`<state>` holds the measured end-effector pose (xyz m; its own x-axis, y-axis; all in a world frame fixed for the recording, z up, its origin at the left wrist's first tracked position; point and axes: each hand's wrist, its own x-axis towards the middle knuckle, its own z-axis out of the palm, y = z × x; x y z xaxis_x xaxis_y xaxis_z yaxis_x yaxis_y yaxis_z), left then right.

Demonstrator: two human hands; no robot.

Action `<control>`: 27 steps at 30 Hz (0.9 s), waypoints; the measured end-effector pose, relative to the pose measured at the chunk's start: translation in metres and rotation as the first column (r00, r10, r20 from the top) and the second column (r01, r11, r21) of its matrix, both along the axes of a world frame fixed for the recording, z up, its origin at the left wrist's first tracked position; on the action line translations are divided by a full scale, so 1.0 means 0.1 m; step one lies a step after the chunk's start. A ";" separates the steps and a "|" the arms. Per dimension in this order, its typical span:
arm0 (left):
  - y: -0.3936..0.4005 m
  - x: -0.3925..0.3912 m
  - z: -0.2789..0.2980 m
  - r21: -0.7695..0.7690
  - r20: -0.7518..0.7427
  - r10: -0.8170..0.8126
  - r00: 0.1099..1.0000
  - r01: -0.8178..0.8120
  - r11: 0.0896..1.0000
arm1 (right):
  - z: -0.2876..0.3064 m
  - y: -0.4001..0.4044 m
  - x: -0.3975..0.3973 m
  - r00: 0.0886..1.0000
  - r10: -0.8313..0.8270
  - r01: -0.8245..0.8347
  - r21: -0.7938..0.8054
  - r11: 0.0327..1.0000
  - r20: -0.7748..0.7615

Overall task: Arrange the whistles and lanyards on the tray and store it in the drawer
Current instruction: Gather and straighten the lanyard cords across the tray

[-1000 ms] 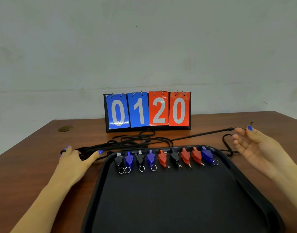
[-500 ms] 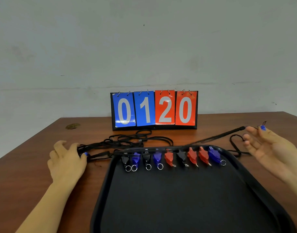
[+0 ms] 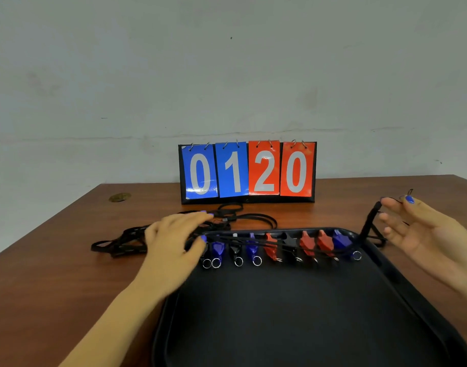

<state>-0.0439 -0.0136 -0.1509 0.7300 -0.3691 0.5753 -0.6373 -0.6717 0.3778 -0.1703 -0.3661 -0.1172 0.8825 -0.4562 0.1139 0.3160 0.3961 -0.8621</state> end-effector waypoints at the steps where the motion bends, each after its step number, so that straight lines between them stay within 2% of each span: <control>1: -0.05 -0.05 -0.02 0.006 -0.020 -0.046 0.999 0.046 0.999 | 0.02 0.03 -0.01 1.000 0.030 -0.030 -0.015 0.999 0.000; 3: -0.12 -0.14 0.00 -0.014 -0.088 -0.114 0.990 0.113 0.993 | 0.05 0.12 -0.04 0.995 0.103 -0.102 -0.079 0.992 0.007; 5: -0.24 -0.29 0.08 -0.130 -0.213 -0.250 0.944 0.227 0.965 | 0.07 0.25 -0.09 0.981 0.192 -0.192 -0.247 0.950 -0.023; 8: -0.46 -0.57 0.25 -0.375 -0.405 -0.564 0.720 0.432 0.820 | 0.07 0.62 -0.15 0.947 0.284 -0.316 -0.573 0.756 -0.149; 11: -0.62 -0.79 0.27 -0.501 -0.531 -0.718 0.449 0.518 0.694 | 0.03 1.03 -0.24 0.924 0.327 -0.352 -0.779 0.519 -0.199; 12: -0.65 -0.83 0.24 -0.504 -0.549 -0.735 0.399 0.543 0.671 | 0.00 1.12 -0.28 0.925 0.328 -0.330 -0.834 0.443 -0.191; 13: -0.66 -0.86 0.22 -0.489 -0.550 -0.739 0.389 0.567 0.663 | -0.01 1.17 -0.31 0.931 0.322 -0.298 -0.865 0.404 -0.170; 16: -0.66 -0.87 0.21 -0.469 -0.533 -0.710 0.460 0.538 0.700 | 0.00 1.19 -0.36 0.941 0.323 -0.236 -0.876 0.422 -0.098; 18: -0.64 -0.83 0.23 -0.468 -0.523 -0.661 0.538 0.467 0.751 | 0.04 1.13 -0.36 0.941 0.336 -0.219 -0.841 0.495 -0.047; 20: -0.60 -0.76 0.24 -0.425 -0.487 -0.572 0.660 0.393 0.815 | 0.09 1.03 -0.35 0.938 0.346 -0.209 -0.770 0.603 0.016; 23: -0.49 -0.64 0.28 -0.401 -0.391 -0.404 0.827 0.242 0.883 | 0.20 0.82 -0.37 0.943 0.315 -0.203 -0.562 0.801 0.109; 25: -0.37 -0.54 0.33 -0.458 -0.329 -0.295 0.897 0.122 0.881 | 0.28 0.67 -0.37 0.969 0.198 -0.127 -0.383 0.915 0.151; 27: -0.26 -0.46 0.38 -0.482 -0.255 -0.197 0.947 0.052 0.874 | 0.32 0.47 -0.35 0.989 0.049 -0.012 -0.252 0.968 0.141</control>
